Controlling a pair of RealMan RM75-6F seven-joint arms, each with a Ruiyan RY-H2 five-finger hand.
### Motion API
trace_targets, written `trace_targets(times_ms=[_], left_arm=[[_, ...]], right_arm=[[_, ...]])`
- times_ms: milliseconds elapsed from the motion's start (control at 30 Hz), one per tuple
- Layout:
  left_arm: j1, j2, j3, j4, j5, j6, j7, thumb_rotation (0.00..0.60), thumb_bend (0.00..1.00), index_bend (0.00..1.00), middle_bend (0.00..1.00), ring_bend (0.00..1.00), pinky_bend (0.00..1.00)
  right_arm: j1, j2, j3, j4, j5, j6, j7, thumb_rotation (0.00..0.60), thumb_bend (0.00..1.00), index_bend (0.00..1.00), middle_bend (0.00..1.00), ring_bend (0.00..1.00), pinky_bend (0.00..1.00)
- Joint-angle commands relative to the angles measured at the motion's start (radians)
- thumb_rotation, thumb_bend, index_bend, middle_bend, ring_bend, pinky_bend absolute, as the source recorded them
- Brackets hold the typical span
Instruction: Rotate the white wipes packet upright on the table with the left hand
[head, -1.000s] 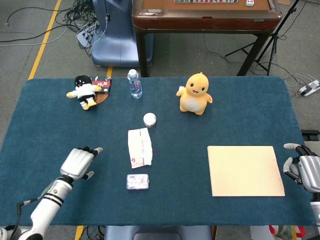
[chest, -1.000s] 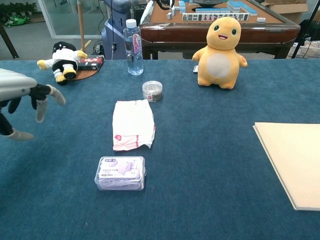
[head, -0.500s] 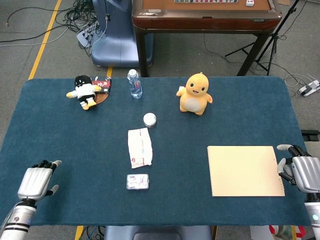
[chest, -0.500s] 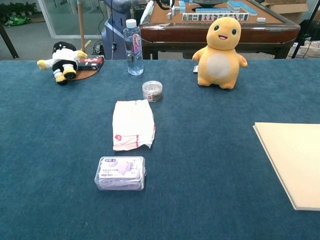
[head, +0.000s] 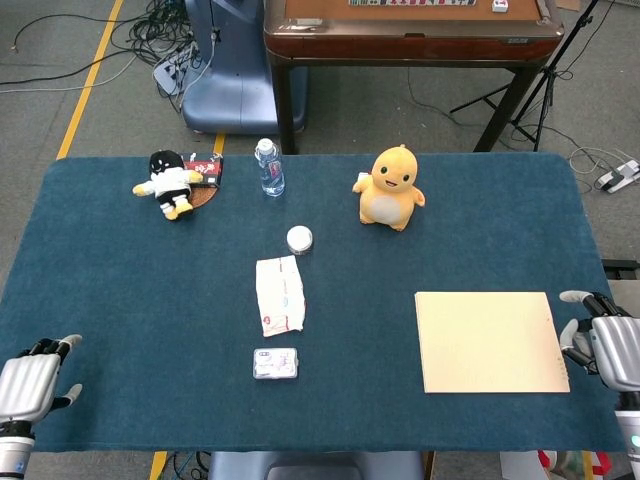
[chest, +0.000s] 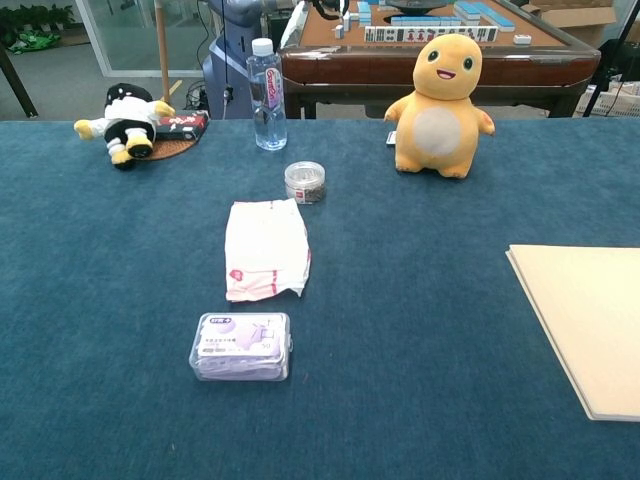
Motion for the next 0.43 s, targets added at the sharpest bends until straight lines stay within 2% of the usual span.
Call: trace_targets(times_ms=[33,433], left_arm=[[0.013,-0.008,-0.018,0.013,0.008,-0.010,0.008,0.600,0.24,0.24,0.33,0.23,0.36],[0.044,-0.002,-0.072,0.019,0.010,-0.057,0.021,0.600,0.24,0.24,0.33,0.23,0.36]], right_arm=[[-0.001,0.001,-0.001,-0.001,-0.001,0.000,-0.002,0.600,0.21,0.29,0.32,0.24,0.50],[0.006,0.003,0.007,0.006,0.022,-0.020,0.003,0.600,0.21,0.29,0.32,0.24,0.50]])
